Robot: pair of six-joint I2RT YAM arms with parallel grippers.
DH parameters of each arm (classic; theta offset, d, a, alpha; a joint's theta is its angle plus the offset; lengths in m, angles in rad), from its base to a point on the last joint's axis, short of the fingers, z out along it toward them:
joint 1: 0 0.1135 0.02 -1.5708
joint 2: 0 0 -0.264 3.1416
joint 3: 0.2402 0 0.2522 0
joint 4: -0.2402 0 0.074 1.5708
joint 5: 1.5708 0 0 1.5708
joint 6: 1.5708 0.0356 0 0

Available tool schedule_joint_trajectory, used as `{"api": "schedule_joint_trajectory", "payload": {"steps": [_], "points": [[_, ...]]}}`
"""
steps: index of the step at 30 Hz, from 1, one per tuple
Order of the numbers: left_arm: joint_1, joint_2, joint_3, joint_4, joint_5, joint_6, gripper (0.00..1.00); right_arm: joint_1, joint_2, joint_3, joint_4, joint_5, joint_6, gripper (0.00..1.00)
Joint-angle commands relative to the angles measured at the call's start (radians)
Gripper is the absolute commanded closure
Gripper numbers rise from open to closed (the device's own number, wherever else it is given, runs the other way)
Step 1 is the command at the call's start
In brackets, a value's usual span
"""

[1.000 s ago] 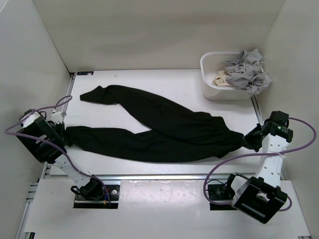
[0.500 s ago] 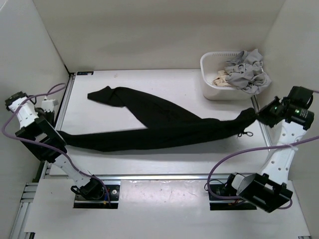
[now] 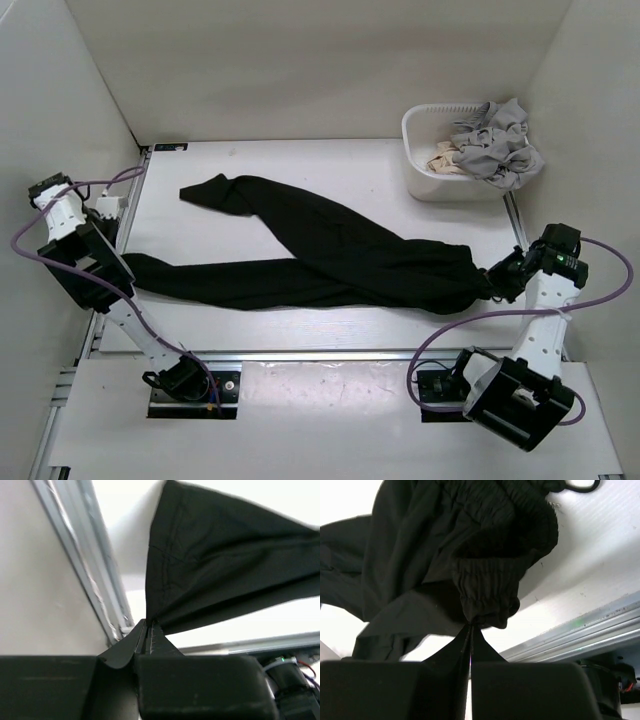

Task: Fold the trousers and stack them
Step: Flatten the trousers out

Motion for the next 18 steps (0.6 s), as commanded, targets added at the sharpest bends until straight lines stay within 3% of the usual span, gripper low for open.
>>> {"api": "schedule_joint_trajectory", "payload": {"steps": [1, 6, 8, 9, 10, 11, 13, 18], "points": [[-0.070, 0.026, 0.097, 0.020, -0.019, -0.028, 0.86, -0.007, 0.014, 0.051, 0.052, 0.011, -0.017, 1.00], [-0.220, 0.201, 0.238, 0.032, 0.032, -0.121, 0.86, -0.007, 0.095, 0.069, 0.052, 0.023, -0.046, 1.00], [-0.231, 0.278, 0.318, 0.043, 0.023, -0.167, 0.86, -0.007, 0.109, 0.069, 0.052, 0.011, -0.056, 1.00], [-0.231, 0.313, 0.405, 0.043, 0.004, -0.215, 0.82, -0.007, 0.109, 0.069, 0.052, 0.011, -0.057, 1.00], [-0.231, 0.365, 0.439, 0.043, -0.006, -0.233, 0.61, -0.007, 0.109, 0.069, 0.052, 0.011, -0.057, 1.00], [-0.231, 0.378, 0.461, 0.057, -0.017, -0.246, 0.56, -0.007, 0.109, 0.069, 0.052, 0.011, -0.066, 1.00], [-0.231, 0.347, 0.455, 0.110, -0.017, -0.266, 0.49, -0.007, 0.109, 0.069, 0.043, 0.002, -0.084, 1.00], [-0.194, 0.109, 0.223, 0.216, 0.026, -0.238, 0.40, -0.007, 0.100, 0.028, 0.033, 0.014, -0.093, 1.00]]}}
